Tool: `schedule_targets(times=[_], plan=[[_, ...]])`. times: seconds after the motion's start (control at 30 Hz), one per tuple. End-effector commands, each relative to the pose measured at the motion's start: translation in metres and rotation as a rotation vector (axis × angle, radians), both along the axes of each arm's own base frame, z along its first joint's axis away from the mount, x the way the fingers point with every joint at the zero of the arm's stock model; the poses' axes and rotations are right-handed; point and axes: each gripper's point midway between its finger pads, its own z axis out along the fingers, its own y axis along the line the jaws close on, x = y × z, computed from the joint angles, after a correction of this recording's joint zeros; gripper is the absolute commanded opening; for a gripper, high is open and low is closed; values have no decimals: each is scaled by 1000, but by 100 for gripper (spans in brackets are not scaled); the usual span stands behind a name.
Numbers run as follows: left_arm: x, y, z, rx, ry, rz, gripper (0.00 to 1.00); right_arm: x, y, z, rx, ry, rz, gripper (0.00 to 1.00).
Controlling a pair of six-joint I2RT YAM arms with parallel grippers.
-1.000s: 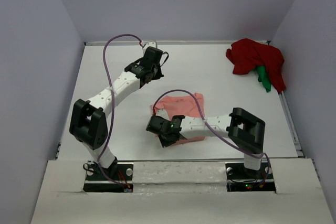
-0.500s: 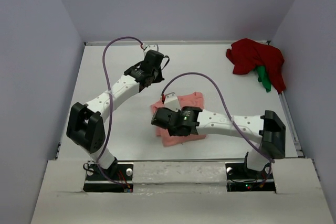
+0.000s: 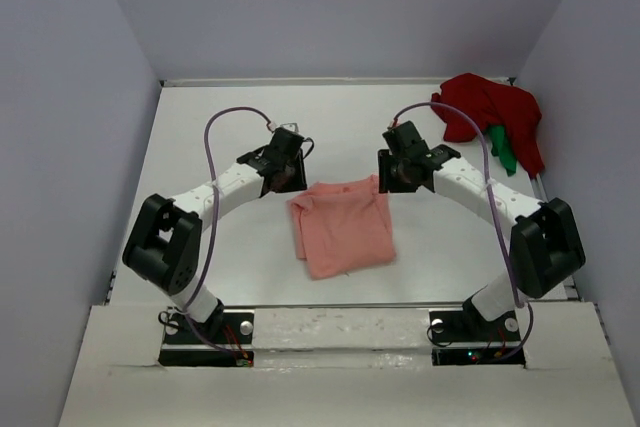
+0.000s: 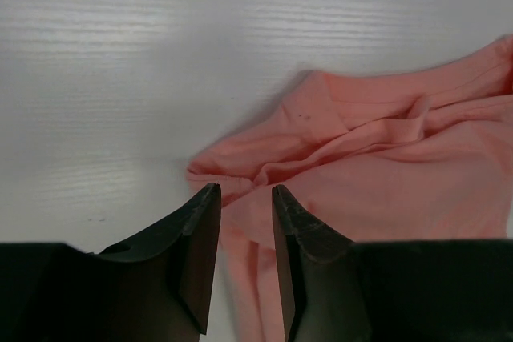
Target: Fold and stack the t-shirts
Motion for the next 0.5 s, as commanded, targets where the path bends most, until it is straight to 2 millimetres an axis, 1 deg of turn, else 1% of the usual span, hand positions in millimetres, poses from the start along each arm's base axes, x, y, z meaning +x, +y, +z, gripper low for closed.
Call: schedule_targets(times=[0.0, 0.03, 0.07, 0.1, 0.13, 0.2, 0.23, 0.27, 0.37, 0.47], plan=[[-2, 1, 13, -167, -4, -15, 42, 27, 24, -6, 142, -9, 169, 48], [-1, 5, 11, -160, -3, -6, 42, 29, 23, -10, 138, 2, 178, 48], [-3, 6, 10, -159, 6, -4, 41, 35, 27, -7, 142, -4, 193, 48], [-5, 6, 9, -160, 7, -5, 40, 37, 28, -10, 141, 5, 191, 48], [-5, 7, 8, -158, 10, -4, 39, 41, 27, -15, 143, 17, 182, 48], [-7, 8, 9, -160, 9, 0, 36, 45, 35, -22, 162, 43, 194, 47], [-7, 8, 9, -164, 9, 0, 36, 46, 37, -31, 159, 66, 193, 47], [-8, 8, 9, -165, 10, -1, 34, 50, 41, -30, 170, 65, 197, 47], [-10, 5, 6, -175, 20, -10, 34, 56, 44, -39, 167, 77, 189, 47], [-11, 3, 3, -185, 29, -16, 31, 61, 42, -41, 165, 77, 179, 47]])
